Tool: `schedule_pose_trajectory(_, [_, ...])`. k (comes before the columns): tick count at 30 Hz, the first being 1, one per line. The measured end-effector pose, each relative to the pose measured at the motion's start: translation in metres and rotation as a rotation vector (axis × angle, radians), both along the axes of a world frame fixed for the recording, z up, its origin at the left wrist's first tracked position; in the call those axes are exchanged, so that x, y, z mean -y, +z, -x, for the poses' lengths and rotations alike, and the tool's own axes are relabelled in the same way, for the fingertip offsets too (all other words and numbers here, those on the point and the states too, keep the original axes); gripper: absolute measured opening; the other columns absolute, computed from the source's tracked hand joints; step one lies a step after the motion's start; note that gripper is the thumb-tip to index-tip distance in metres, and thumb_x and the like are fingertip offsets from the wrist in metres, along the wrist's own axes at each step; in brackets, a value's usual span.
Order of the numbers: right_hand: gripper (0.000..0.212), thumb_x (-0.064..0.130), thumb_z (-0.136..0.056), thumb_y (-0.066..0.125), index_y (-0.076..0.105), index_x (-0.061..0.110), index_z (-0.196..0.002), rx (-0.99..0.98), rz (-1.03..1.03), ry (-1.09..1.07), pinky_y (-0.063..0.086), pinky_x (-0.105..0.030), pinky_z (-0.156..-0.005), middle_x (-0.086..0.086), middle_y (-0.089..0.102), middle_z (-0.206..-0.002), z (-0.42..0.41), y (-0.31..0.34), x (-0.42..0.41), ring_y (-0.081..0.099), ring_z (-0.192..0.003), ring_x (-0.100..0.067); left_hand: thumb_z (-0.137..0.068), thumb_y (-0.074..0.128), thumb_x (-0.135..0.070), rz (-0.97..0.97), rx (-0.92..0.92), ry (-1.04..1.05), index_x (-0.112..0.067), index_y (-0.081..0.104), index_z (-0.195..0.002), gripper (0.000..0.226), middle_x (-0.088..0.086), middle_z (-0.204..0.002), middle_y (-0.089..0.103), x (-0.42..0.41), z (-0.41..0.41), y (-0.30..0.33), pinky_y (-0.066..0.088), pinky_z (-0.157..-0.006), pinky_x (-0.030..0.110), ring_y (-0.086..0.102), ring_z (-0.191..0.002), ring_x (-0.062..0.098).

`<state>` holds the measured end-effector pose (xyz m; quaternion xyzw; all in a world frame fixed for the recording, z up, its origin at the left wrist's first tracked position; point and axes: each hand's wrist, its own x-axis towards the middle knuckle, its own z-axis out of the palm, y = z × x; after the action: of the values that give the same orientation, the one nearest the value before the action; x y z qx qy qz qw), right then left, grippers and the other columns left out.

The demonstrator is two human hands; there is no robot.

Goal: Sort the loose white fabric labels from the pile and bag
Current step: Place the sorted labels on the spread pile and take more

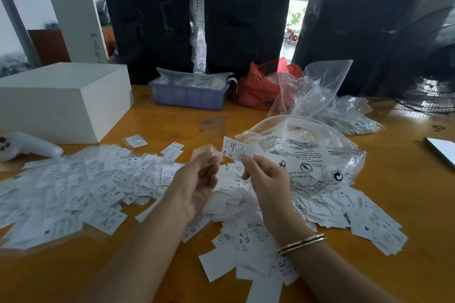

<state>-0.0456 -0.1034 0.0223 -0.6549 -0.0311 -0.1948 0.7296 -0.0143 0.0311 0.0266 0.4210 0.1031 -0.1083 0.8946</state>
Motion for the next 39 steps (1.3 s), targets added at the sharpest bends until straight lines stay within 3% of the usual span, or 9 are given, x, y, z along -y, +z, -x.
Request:
schedule_pose_trajectory(8, [0.037,0.018,-0.088,0.064,0.053,0.002,-0.056,0.031,-0.093,0.013,0.034,-0.006,-0.046,0.011,0.041,-0.042,-0.001,-0.003,0.004,0.039,-0.041,0.002,-0.067,0.073,-0.022,0.002,-0.017,0.017,-0.003,0.065,-0.092,0.032,0.000,-0.059,0.068,0.001,0.000,0.003,0.051,-0.048,0.017,0.064,-0.051,0.005])
schedule_pose_trajectory(13, [0.039,0.021,-0.088,0.065,0.053,0.006,-0.054,-0.003,0.002,-0.004,0.029,-0.010,-0.043,0.013,0.038,-0.040,-0.001,-0.007,0.002,0.030,-0.039,-0.001,-0.081,0.070,-0.021,-0.019,0.005,0.025,-0.005,0.066,-0.092,0.020,0.000,-0.062,0.069,-0.001,-0.001,-0.001,0.051,-0.050,0.017,0.064,-0.054,0.005])
schedule_pose_trajectory(23, [0.048,0.022,-0.086,0.069,0.051,0.021,-0.041,-0.079,0.073,-0.057,0.033,-0.008,-0.043,0.012,0.040,-0.040,-0.007,-0.017,-0.001,0.039,-0.036,0.002,-0.062,0.075,-0.025,-0.073,0.090,0.001,-0.008,0.069,-0.085,0.029,0.003,-0.069,0.069,-0.001,0.000,-0.002,0.051,-0.050,0.017,0.062,-0.055,0.005])
schedule_pose_trajectory(26, [0.043,0.024,-0.082,0.072,0.048,-0.004,-0.059,-0.063,0.144,-0.074,0.035,-0.013,-0.047,-0.011,0.045,-0.056,-0.007,-0.016,-0.001,0.043,-0.043,-0.001,-0.070,0.074,-0.024,-0.178,0.123,0.009,-0.014,0.071,-0.080,0.015,-0.001,-0.066,0.069,0.001,-0.001,-0.003,0.050,-0.052,0.018,0.061,-0.060,0.007])
schedule_pose_trajectory(28, [0.049,0.027,-0.081,0.072,0.047,-0.013,-0.072,-0.055,0.207,-0.086,0.037,-0.023,-0.051,-0.013,0.047,-0.061,-0.007,-0.016,-0.002,0.045,-0.050,-0.009,-0.076,0.073,-0.022,-0.234,0.129,0.019,-0.017,0.073,-0.076,0.005,-0.004,-0.065,0.069,0.002,-0.001,-0.005,0.048,-0.056,0.021,0.061,-0.065,0.008])
schedule_pose_trajectory(31, [0.042,0.028,-0.082,0.070,0.052,-0.006,-0.068,-0.065,0.210,-0.121,0.036,-0.021,-0.049,-0.002,0.049,-0.054,-0.008,-0.016,0.001,0.043,-0.044,-0.002,-0.082,0.069,-0.023,-0.272,0.159,0.002,-0.023,0.078,-0.067,0.018,-0.006,-0.073,0.072,0.002,-0.001,-0.007,0.048,-0.062,0.022,0.062,-0.067,0.005])
schedule_pose_trajectory(34, [0.039,0.032,-0.083,0.070,0.051,0.004,-0.062,-0.071,0.198,-0.156,0.033,-0.016,-0.045,0.013,0.044,-0.042,-0.009,-0.017,0.003,0.037,-0.040,0.001,-0.072,0.072,-0.027,-0.262,0.182,-0.034,-0.022,0.078,-0.070,0.007,-0.003,-0.079,0.073,0.002,0.001,-0.004,0.049,-0.062,0.021,0.066,-0.069,0.004])
schedule_pose_trajectory(36, [0.048,0.035,-0.082,0.069,0.050,-0.006,-0.068,-0.065,0.216,-0.175,0.034,-0.021,-0.048,0.010,0.043,-0.044,-0.009,-0.017,0.003,0.038,-0.040,0.001,-0.063,0.074,-0.028,-0.237,0.180,-0.058,-0.017,0.076,-0.083,0.023,-0.001,-0.079,0.073,0.002,0.002,-0.004,0.050,-0.060,0.020,0.068,-0.070,0.005])
schedule_pose_trajectory(39, [0.050,0.032,-0.083,0.069,0.048,-0.012,-0.071,-0.050,0.243,-0.165,0.038,-0.025,-0.051,-0.019,0.052,-0.058,-0.007,-0.014,0.000,0.045,-0.042,0.003,-0.064,0.074,-0.024,-0.227,0.162,-0.054,-0.018,0.073,-0.092,0.029,-0.001,-0.079,0.074,0.004,0.002,-0.004,0.049,-0.060,0.020,0.069,-0.068,0.004])
